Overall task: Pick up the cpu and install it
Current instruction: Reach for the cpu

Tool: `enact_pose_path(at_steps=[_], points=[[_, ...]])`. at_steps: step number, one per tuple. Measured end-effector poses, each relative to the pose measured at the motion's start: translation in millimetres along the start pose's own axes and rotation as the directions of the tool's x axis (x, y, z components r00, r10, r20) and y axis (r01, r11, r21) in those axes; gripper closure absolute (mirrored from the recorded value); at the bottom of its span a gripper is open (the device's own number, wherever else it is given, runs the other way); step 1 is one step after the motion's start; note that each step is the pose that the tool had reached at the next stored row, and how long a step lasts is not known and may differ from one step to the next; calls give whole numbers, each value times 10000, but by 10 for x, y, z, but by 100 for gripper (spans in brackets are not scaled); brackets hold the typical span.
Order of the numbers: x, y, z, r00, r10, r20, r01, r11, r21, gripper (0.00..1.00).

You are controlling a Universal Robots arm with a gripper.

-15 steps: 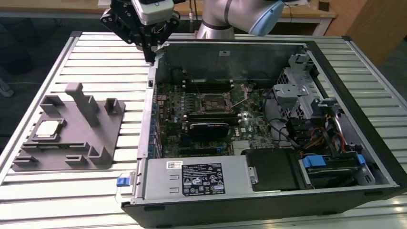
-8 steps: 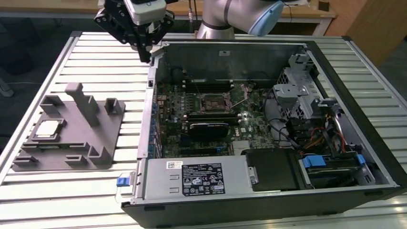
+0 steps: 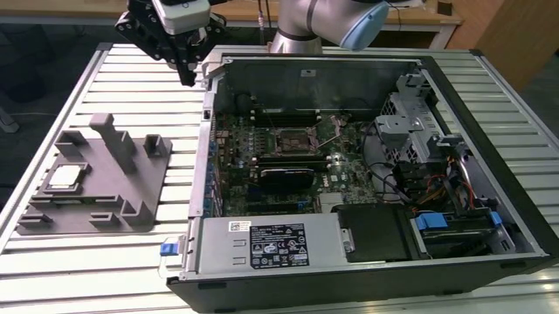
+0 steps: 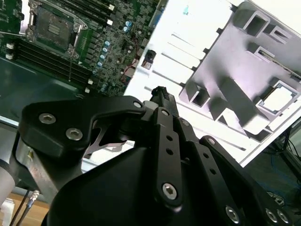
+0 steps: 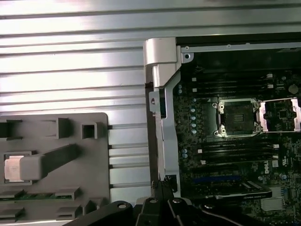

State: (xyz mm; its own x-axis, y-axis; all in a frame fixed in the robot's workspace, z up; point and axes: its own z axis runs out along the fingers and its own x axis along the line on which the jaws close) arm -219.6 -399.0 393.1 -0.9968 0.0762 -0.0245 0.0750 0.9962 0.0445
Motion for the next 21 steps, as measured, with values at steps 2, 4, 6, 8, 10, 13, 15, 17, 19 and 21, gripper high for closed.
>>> enact_pose_path(at_steps=[2, 4, 6, 8, 10, 13, 15, 17, 19, 21], points=[[52, -4, 1, 10000, 1, 0, -1, 10000, 0, 89], [105, -8, 1, 10000, 1, 0, -1, 10000, 0, 89], [157, -12, 3, 10000, 0, -1, 0, 10000, 1, 89], [209, -16, 7, 10000, 1, -1, -1, 10000, 1, 89], [264, -20, 11, 10000, 2, 0, -2, 10000, 1, 89], [350, -27, 17, 10000, 1, -1, -1, 10000, 1, 89], [410, -32, 22, 10000, 1, 0, -1, 10000, 1, 89], [465, -36, 26, 10000, 3, 0, -3, 10000, 0, 89], [517, -41, 30, 10000, 4, 0, -4, 10000, 0, 89], [570, -45, 33, 10000, 3, -1, -3, 10000, 1, 89]])
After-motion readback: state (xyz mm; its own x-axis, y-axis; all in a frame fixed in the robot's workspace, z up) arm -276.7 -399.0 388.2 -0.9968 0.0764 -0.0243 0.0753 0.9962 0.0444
